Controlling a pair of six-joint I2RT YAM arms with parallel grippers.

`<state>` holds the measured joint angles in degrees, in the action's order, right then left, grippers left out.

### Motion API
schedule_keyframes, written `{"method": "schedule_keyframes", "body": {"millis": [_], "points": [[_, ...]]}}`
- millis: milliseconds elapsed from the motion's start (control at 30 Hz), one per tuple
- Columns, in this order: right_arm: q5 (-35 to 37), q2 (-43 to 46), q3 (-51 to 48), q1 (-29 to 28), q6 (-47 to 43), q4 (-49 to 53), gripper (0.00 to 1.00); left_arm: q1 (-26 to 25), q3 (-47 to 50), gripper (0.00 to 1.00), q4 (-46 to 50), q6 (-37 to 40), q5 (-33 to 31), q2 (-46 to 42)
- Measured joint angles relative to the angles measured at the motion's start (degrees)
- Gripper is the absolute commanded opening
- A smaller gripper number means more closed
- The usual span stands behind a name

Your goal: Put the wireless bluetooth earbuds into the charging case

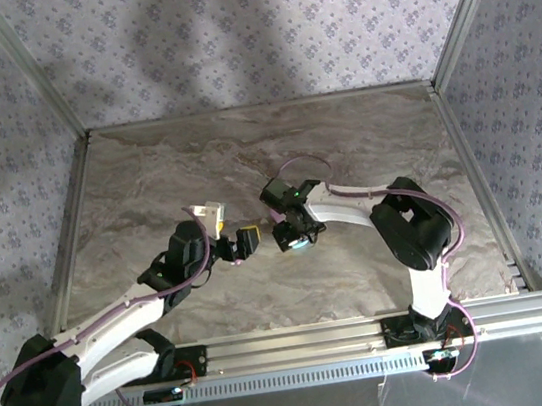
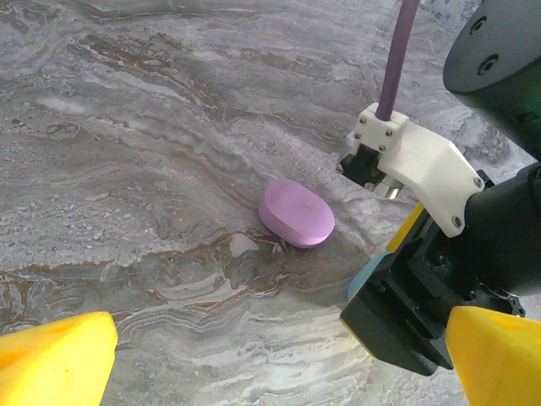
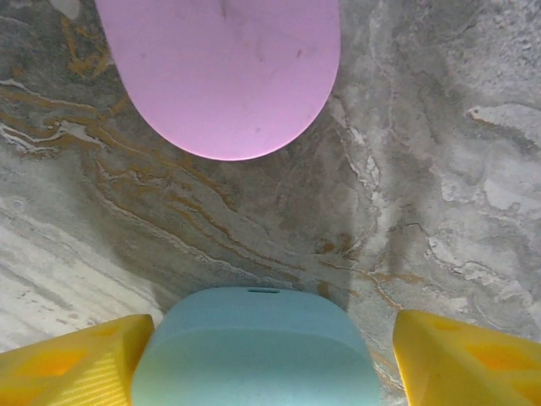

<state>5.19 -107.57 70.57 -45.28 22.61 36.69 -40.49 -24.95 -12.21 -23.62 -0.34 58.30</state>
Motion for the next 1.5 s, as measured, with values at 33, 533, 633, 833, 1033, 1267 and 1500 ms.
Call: {"method": "schedule_keyframes", "body": {"millis": [33, 533, 633, 833, 1033, 1267, 1500], "points": [[-0.1, 0.0, 0.0, 0.1, 0.0, 0.0, 0.69, 0.0, 0.0, 1.0, 0.0, 0.0, 0.1, 0.1], [0.9, 5.8, -5.6, 3.6, 0.9, 0.1, 0.6, 0.0, 0.0, 1.0, -1.9, -2.2, 2.1, 3.0], [1.1, 9.3, -8.3, 8.1, 0.6, 0.4, 0.6, 0.0, 0.0, 1.0, -2.4, -2.6, 2.6, 3.9], [1.0, 10.7, -8.8, 18.6, -2.2, -0.5, 0.6, 0.0, -0.1, 1.0, -3.2, -3.0, 3.1, 4.6], [-0.1, 6.9, -4.5, 24.7, -5.2, -0.8, 0.6, 0.0, -0.1, 1.0, -3.5, -3.0, 3.5, 4.7], [-0.9, 0.7, -0.1, 28.0, -7.5, -1.4, 0.61, 0.0, -0.1, 1.0, -3.4, -3.0, 3.5, 4.3], [-0.9, -0.2, 0.0, 28.2, -8.2, -1.7, 0.67, 0.0, -0.1, 1.0, -3.4, -3.0, 3.5, 3.9]]}}
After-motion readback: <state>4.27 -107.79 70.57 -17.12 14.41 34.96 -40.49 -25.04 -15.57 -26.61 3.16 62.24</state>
